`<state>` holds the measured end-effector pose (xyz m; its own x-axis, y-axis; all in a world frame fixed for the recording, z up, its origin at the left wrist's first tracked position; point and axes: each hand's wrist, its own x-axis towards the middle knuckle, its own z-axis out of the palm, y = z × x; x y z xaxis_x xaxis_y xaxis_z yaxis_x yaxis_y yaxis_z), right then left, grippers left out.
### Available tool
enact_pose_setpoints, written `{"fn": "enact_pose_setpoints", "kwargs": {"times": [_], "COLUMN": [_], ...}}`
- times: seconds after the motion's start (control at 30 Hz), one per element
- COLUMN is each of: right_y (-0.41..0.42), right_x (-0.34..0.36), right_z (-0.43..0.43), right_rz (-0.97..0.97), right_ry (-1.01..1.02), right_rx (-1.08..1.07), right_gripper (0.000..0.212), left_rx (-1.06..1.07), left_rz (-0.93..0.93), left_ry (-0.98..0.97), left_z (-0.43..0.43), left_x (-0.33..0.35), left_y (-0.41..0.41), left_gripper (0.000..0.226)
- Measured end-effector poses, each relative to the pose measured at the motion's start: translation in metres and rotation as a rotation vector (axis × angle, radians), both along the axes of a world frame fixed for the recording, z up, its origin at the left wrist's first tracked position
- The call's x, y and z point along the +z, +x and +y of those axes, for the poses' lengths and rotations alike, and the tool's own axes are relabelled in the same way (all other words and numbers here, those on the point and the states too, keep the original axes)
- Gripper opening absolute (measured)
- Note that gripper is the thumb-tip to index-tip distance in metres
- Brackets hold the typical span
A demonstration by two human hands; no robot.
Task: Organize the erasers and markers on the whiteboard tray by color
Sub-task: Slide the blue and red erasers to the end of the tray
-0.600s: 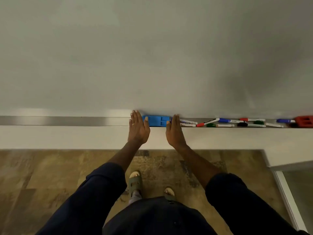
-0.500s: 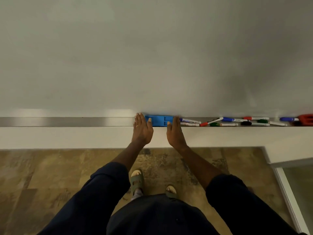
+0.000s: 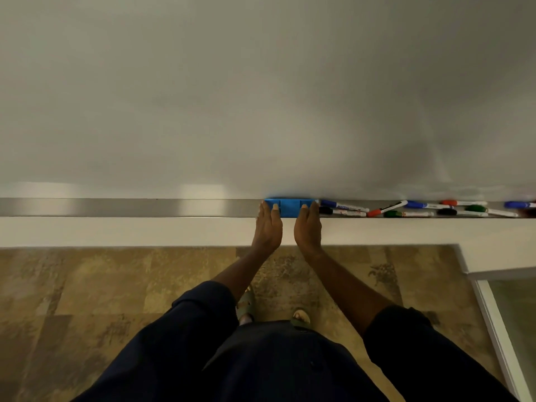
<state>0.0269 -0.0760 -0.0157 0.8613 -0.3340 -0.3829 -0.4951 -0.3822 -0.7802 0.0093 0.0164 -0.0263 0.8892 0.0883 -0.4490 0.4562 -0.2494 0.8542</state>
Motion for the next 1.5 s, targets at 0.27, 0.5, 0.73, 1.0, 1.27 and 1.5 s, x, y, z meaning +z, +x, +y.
{"fn": "enact_pose_setpoints", "kwargs": {"times": [0.27, 0.5, 0.73, 1.0, 1.27, 1.5], "right_y": [-0.005, -0.007, -0.003, 0.011, 0.021, 0.008], "right_x": [0.011, 0.015, 0.021, 0.026, 0.027, 0.02], "right_z": [0.07, 0.139, 0.193, 0.234, 0.245, 0.221], "right_rz": [-0.013, 0.073, 0.15, 0.321, 0.394, 0.233], "right_ry": [0.099, 0.22, 0.27, 0.389, 0.531, 0.313], "right_rx": [0.039, 0.147, 0.225, 0.285, 0.3, 0.699], "right_gripper": [0.046, 0.035, 0.039, 0.046, 0.036, 0.025], "left_rx": [0.209, 0.281, 0.354, 0.329, 0.216, 0.117], "left_rz": [-0.022, -0.044, -0.038, -0.004, 0.05, 0.055], "left_ry": [0.085, 0.243, 0.328, 0.415, 0.573, 0.769], "left_z": [0.059, 0.143, 0.2, 0.262, 0.285, 0.283], "left_x": [0.0, 0.013, 0.014, 0.014, 0.009, 0.0], "left_y": [-0.008, -0.002, -0.01, -0.014, -0.012, -0.015], "left_gripper": [0.057, 0.057, 0.051, 0.05, 0.05, 0.06]}}
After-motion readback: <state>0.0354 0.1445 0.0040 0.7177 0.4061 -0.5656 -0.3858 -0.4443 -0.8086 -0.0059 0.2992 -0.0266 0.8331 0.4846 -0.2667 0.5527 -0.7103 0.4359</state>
